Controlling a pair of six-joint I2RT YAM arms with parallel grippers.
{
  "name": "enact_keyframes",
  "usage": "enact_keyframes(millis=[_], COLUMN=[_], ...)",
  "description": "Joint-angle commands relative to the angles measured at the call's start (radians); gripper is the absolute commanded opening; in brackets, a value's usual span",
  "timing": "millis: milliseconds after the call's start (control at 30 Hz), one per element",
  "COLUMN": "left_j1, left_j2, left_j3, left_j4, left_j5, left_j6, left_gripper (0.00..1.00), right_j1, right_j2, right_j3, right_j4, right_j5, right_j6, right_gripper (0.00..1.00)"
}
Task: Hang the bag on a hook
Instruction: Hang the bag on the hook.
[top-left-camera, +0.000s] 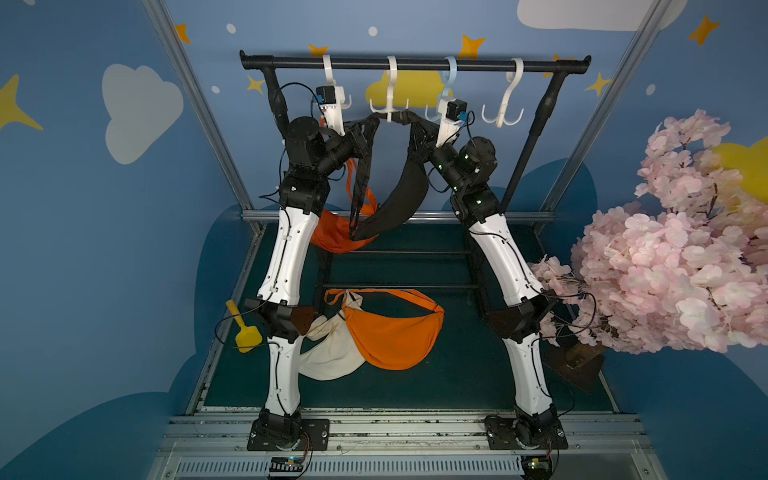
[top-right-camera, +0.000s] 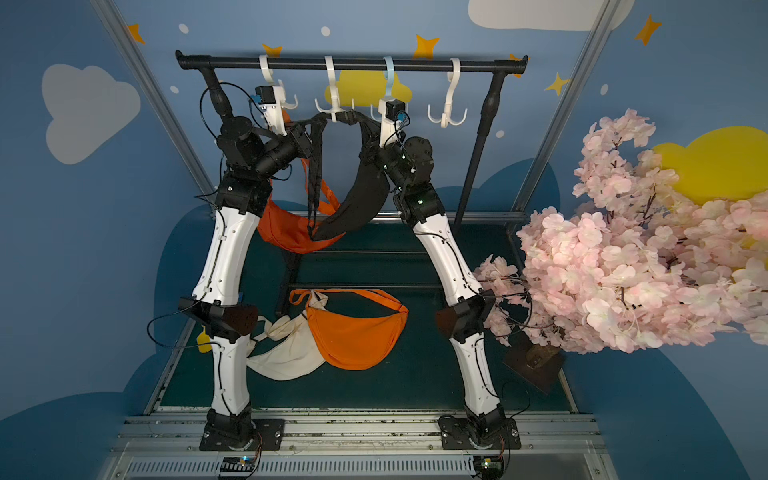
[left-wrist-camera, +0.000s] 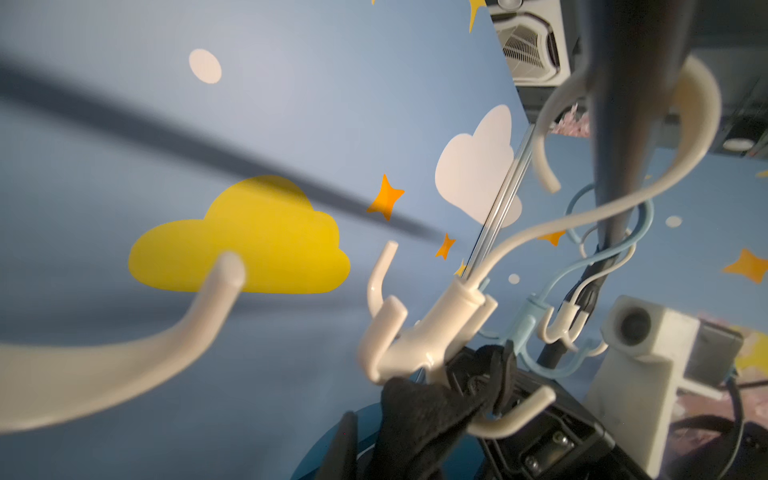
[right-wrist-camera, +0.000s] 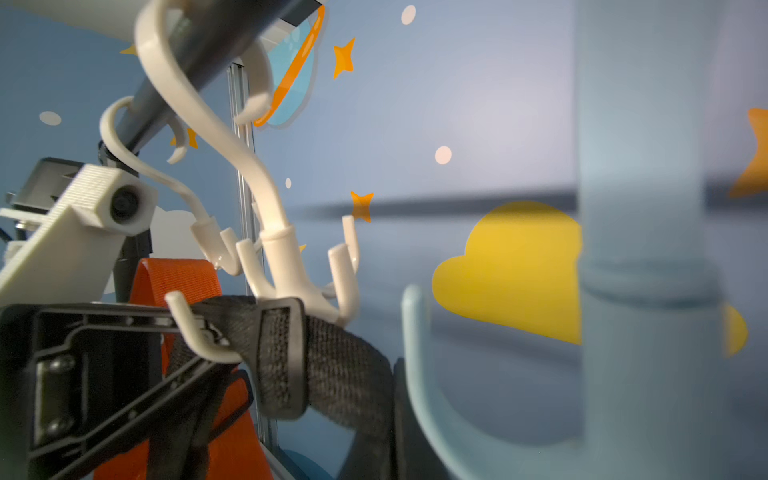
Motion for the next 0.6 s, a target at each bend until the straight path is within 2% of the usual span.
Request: enact_keyframes(millis=[0, 100, 300, 400, 467, 567], left_j1=[0.016, 0.015, 0.002, -0.009, -0.015, -0.023], left_j2=[-0.078, -0.145, -0.301, -0.375, -0.418, -0.483], left_j3=[-0.074, -0.185, -0.465, -0.595, -0.662, -0.754], left_j4=[0.066, 0.126, 0.311, 0.395, 0.421, 0.441], left_j5=[0.075, 0.126, 0.201, 0.218, 0.224, 0.218], left_j6=[0.004, 0.015, 0.031, 0.055, 0.074, 0.094], left_gripper=[0.42, 0.57, 0.77, 0.80, 0.82, 0.83], right_j1=[-0.021, -0.021, -0.019, -0.017, -0.015, -0.012], right_j2=[-0.087, -0.141, -0.246, -0.298, -0.331, -0.401], right_j3=[-0.070, -0.160, -0.349, -0.448, -0.512, -0.646], right_j4=[0.034, 0.043, 0.065, 0.073, 0.072, 0.062], right_j5=[-0.005, -0.045, -0.110, -0.135, -0.148, -0.156], right_j6=[0.013, 0.013, 0.000, 0.004, 0.000, 0.009], right_gripper=[0.00, 0.01, 0.27, 0.39, 0.54, 0.60])
